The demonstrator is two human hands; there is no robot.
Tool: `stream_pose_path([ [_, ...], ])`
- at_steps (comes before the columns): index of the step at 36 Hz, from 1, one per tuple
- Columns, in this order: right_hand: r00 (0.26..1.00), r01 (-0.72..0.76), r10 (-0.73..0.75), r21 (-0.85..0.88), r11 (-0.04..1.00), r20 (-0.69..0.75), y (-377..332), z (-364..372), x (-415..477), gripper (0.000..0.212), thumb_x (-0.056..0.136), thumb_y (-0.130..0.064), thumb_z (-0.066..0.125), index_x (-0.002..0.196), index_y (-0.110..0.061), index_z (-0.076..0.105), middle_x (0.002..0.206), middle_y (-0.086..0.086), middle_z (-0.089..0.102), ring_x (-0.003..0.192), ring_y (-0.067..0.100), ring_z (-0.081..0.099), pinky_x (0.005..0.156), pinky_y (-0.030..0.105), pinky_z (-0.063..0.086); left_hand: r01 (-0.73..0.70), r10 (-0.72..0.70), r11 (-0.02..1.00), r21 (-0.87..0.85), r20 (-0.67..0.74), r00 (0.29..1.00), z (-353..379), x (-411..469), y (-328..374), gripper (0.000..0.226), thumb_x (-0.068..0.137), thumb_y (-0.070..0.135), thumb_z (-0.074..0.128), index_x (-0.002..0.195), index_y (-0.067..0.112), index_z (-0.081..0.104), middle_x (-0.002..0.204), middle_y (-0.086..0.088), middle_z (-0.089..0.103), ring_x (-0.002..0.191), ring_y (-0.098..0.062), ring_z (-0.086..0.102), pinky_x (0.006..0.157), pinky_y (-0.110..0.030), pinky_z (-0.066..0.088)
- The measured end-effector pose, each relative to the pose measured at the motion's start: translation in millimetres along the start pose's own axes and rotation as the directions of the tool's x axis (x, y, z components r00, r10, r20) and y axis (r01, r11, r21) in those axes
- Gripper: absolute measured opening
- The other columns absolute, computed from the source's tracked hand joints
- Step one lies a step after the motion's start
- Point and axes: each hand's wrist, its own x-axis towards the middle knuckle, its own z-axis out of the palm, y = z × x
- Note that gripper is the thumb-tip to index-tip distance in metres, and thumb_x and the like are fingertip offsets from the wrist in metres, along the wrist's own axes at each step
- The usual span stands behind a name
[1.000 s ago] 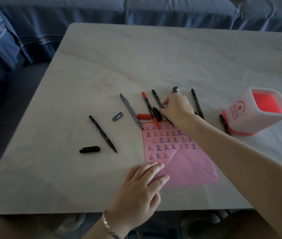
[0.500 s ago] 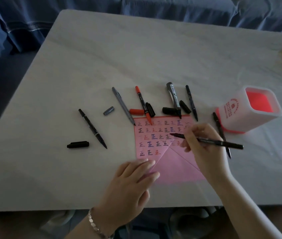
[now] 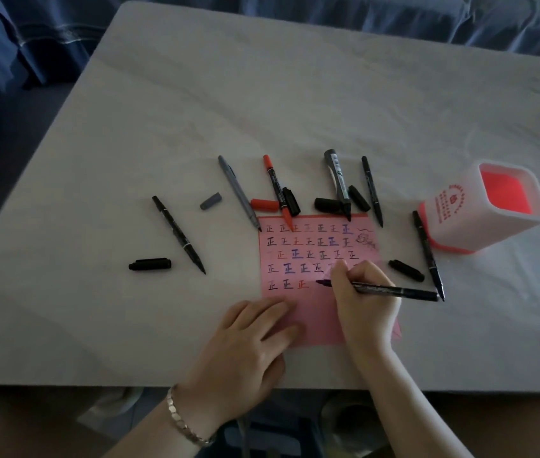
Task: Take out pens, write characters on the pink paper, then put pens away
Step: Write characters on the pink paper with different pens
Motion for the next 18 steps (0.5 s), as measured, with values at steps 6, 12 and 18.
stream_pose_path([
  [6, 1.0, -0.003, 0.003, 0.002, 1.0, -0.008, -0.3, 0.0, 1.5, 0.034, 0.079, -0.004, 0.063, 0.052, 0.007, 0.045, 0.045, 0.009, 0.043, 0.046, 0.008, 0.042, 0.043, 0.009, 0.033, -0.002, 0.002, 1.0, 0.002, -0.006, 1.0, -0.4, 0.5, 0.1, 0.034, 0.076, 0.025, 0.047, 0.109, 0.025, 0.054, 0.122, -0.003, 0.059, 0.115, -0.017, 0.044, 0.095, -0.03, 0.032],
  [12, 1.0, 0.011, -0.011, -0.001, 1.0, 0.027, -0.2, 0.4, 1.5, 0.032, 0.08, -0.006, 0.064, 0.052, 0.001, 0.048, 0.049, 0.02, 0.052, 0.048, 0.012, 0.045, 0.042, 0.01, 0.034, 0.006, -0.006, 1.0, 0.001, 0.012, 1.0, -0.7, 0.5, -0.3, 0.035, 0.077, 0.025, 0.046, 0.111, 0.025, 0.053, 0.124, -0.003, 0.058, 0.116, -0.017, 0.043, 0.095, -0.032, 0.033],
  [18, 0.999, 0.033, -0.031, -0.035, 0.999, 0.037, 0.1, 1.3, 1.3, 0.032, 0.079, -0.006, 0.064, 0.051, 0.003, 0.049, 0.049, 0.021, 0.054, 0.047, 0.012, 0.044, 0.044, 0.013, 0.033, 0.009, -0.01, 1.0, 0.009, 0.022, 1.0, -1.4, 0.4, 0.0, 0.034, 0.078, 0.025, 0.046, 0.111, 0.025, 0.054, 0.124, -0.003, 0.058, 0.116, -0.018, 0.043, 0.095, -0.031, 0.032],
])
